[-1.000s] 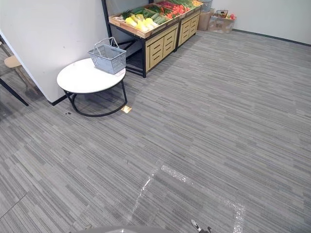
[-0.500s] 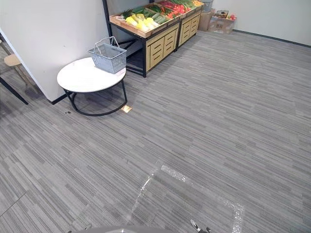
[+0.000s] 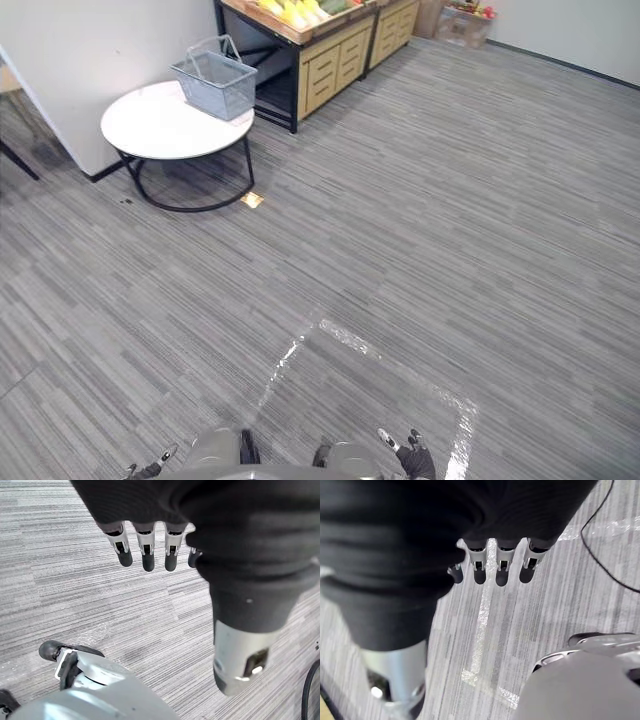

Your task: Pick vegetable in the basket

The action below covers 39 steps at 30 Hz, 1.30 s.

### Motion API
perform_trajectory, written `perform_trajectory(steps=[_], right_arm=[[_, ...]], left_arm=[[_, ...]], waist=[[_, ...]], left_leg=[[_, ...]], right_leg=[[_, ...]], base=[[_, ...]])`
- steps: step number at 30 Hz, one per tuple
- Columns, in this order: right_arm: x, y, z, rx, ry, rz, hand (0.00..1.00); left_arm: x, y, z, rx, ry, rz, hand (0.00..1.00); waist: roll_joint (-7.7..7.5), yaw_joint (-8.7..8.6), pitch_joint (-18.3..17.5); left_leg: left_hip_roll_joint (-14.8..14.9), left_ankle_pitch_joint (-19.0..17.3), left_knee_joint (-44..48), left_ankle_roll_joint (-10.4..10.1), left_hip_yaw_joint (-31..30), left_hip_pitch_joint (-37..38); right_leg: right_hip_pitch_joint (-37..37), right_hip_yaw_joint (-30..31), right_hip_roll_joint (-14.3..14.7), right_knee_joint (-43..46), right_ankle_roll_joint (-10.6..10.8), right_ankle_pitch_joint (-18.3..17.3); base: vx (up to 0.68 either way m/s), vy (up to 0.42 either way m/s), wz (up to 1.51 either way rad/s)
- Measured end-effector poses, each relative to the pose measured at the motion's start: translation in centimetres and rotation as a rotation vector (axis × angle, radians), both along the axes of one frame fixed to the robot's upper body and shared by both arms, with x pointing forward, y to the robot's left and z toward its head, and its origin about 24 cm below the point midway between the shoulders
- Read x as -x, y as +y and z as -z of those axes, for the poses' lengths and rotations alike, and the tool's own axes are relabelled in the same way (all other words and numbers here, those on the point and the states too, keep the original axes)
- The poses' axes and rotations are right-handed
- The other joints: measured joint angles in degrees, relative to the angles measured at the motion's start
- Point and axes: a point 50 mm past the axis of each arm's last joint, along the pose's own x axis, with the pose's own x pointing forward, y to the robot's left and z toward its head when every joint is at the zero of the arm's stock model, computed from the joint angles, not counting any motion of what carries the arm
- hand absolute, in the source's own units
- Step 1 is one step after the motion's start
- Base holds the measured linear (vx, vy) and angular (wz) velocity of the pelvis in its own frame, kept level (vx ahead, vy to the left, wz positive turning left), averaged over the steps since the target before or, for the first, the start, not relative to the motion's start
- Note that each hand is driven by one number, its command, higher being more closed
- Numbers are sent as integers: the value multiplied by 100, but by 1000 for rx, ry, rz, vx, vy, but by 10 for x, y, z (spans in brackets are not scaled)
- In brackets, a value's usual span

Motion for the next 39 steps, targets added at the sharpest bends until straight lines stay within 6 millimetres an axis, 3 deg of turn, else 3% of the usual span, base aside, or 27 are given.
perform_trajectory(steps=[3, 4, 5, 6, 8, 10, 11, 13, 14, 15, 17, 18, 19, 20, 23, 25, 26, 27, 29, 30, 31, 32, 33, 35, 37, 38, 39], right_arm=[[-9, -4, -3, 6, -25, -44, 0], [-16, -9, -5, 13, -47, -67, 0], [-16, -10, -6, 14, -52, -71, 0], [-19, -14, -8, 19, -72, -87, 0], [-21, -18, -9, 24, -80, -98, 0], [-23, -10, -7, -6, -80, -111, 0], [-27, 0, -5, -35, -83, -128, 0], [-34, 11, -6, -54, -101, -161, 0], [-34, 15, -5, -70, -96, -162, 0], [-35, 18, -4, -80, -97, -163, 0], [-36, 21, -5, -96, -106, -180, 0], [-37, 20, -5, -94, -109, -182, 0], [-39, 21, -6, -88, -123, -187, 0], [-43, 22, -8, -79, -140, -200, 0], [-46, 22, -10, -53, -154, -200, 0], [-53, 19, -16, -24, -207, -207, 0], [-54, 19, -18, -14, -227, -201, 0], [-55, 19, -19, -6, -243, -190, 0], [-54, 18, -21, -4, -261, -154, 0], [-54, 18, -21, -2, -263, -150, 0], [-57, 16, -23, 5, -273, -152, 0], [-62, 12, -26, 20, -293, -159, 0], [-63, 11, -27, 24, -294, -157, 0], [-62, 4, -27, 37, -280, -120, 0], [-60, 1, -24, 34, -251, -117, 0], [-57, -1, -23, 35, -239, -116, 0], [-56, -3, -23, 39, -234, -119, 0]], left_arm=[[5, -4, 1, 14, 6, 2, 0], [8, -8, 2, 34, 5, 5, 0], [9, -9, 2, 39, 6, 7, 0], [18, -15, 4, 59, 16, 0, 0], [31, -22, 5, 80, 46, -1, 0], [47, -21, 7, 96, 103, 10, 0], [51, -14, 6, 78, 129, 55, 0], [42, -6, 5, 69, 128, 124, 0], [35, -1, 5, 67, 127, 166, 0], [32, 1, 5, 62, 129, 198, 0], [29, 3, 4, 59, 136, 257, 0], [27, 3, 4, 57, 135, 262, 0], [24, 6, 3, 43, 133, 267, 0], [21, 9, 2, 23, 133, 262, 0], [16, 11, 2, 5, 128, 246, 0], [-1, 9, 1, 3, 85, 241, 0], [-6, 9, 0, -1, 73, 245, 0], [-15, 9, -1, -2, 43, 239, 0], [-25, 6, -3, 7, -16, 194, 0], [-25, 4, -3, 14, -28, 168, 0], [-26, -6, -1, 43, -42, 125, 0], [-26, -17, 0, 72, -55, 92, 0], [-27, -21, 1, 78, -64, 84, 0], [-26, -29, 2, 87, -57, 49, 0], [-22, -31, 3, 93, -45, 23, 0], [-23, -34, 3, 105, -53, 6, 0], [-23, -36, 3, 109, -60, 1, 0]], waist=[[30, 43, 25], [143, 123, 89], [170, 129, 99], [301, 150, 142], [422, 155, 142], [299, 182, 72], [115, 177, -31], [-32, 114, -74], [-133, 151, -81], [-179, 141, -94], [-186, 134, -153], [-172, 119, -147], [-207, 111, -139], [-189, 52, -122], [-185, -112, -109], [-97, -199, -59], [-59, -202, -44], [-51, -209, -46], [-42, -198, -34], [-43, -200, -36], [66, -199, -28], [249, -184, -64], [284, -190, -81], [430, -176, -154], [589, -187, -280], [675, -193, -302], [729, -169, -271]], left_leg=[[-35, 169, -1239, -13, 31, -183], [21, 512, -2242, -79, -64, -194], [36, 589, -2423, -90, -106, -194], [213, 847, -3021, -264, -272, -241], [441, 964, -3101, -395, -456, -359], [206, 1334, -2429, -378, -408, -390], [8, 1102, -2075, -78, -362, -499], [-332, 651, -1645, 118, -388, -520], [-555, 369, -1467, 226, -310, -367], [-709, 215, -1448, 298, -264, -199], [-919, -36, -1751, 399, -150, 362], [-944, -73, -1872, 404, -145, 525], [-996, -92, -2217, 437, -125, 890], [-996, -79, -2534, 497, -130, 1261], [-891, -148, -2990, 516, -114, 1972], [-670, -298, -3203, 397, -87, 2491], [-593, -353, -3317, 312, -82, 2651], [-519, -428, -3437, 196, -84, 2828], [-473, -657, -3513, -26, -182, 3135], [-469, -759, -3528, -68, -232, 3278], [-357, -983, -3464, -148, -349, 3549], [-196, -940, -3301, -153, -447, 3577], [-153, -867, -3180, -101, -518, 3575], [136, -486, -2451, 32, -805, 3563], [457, 61, -1274, 38, -1047, 3046], [716, 1064, -127, -115, -1220, 2486], [930, 1723, 861, -274, -1271, 1912]], right_leg=[[98, 166, -272, -22, 117, -91], [137, 328, -350, -67, 185, -131], [158, 359, -353, -92, 190, -134], [279, 531, -349, -186, 291, -196], [484, 725, -339, -283, 522, -339], [813, 969, -605, -462, 546, -526], [760, 1168, -725, 12, 544, -527], [500, 1152, -865, 1268, 611, -409], [330, 1224, -1146, 1982, 721, -164], [106, 1254, -1336, 2653, 641, 233], [-427, 1238, -1693, 3777, 623, 1597], [-620, 1226, -1714, 4122, 540, 1500], [-1026, 1115, -1704, 4669, 348, 981], [-1319, 808, -1620, 4833, 303, 531], [-1748, 68, -1350, 4250, 184, -14], [-2278, -393, -1000, 2836, 154, -5], [-2441, -473, -857, 2027, 260, 152], [-2513, -462, -709, 725, 297, 605], [-2511, -269, -650, -631, 450, 1034], [-2482, -161, -663, -725, 451, 1019], [-2495, -25, -624, -379, 391, 1533], [-2674, -114, -651, 256, 359, 1600], [-2760, -153, -667, 609, 338, 1592], [-2789, -279, -613, 1604, -103, 1022], [-2558, -430, -410, 1679, -147, 650], [-2224, -536, -177, 1500, -186, 445], [-1835, -576, 82, 1186, -262, 325]], base=[[210, 199, -21], [248, 246, -43], [390, 395, -53], [300, 314, -31], [350, 403, -33], [479, 394, -21], [746, 410, 9], [565, 205, 34], [503, 217, 30], [476, 220, 25], [420, 186, -6], [468, 198, -32], [457, 156, -25], [545, 138, -22], [452, 8, -2], [534, -86, 5], [499, -96, 12], [509, -141, 25], [634, -222, 40], [680, -261, 36], [699, -263, 27], [696, -282, 28], [658, -319, 26], [634, -360, 9], [619, -288, 0], [719, -280, -2], [704, -234, 1]])
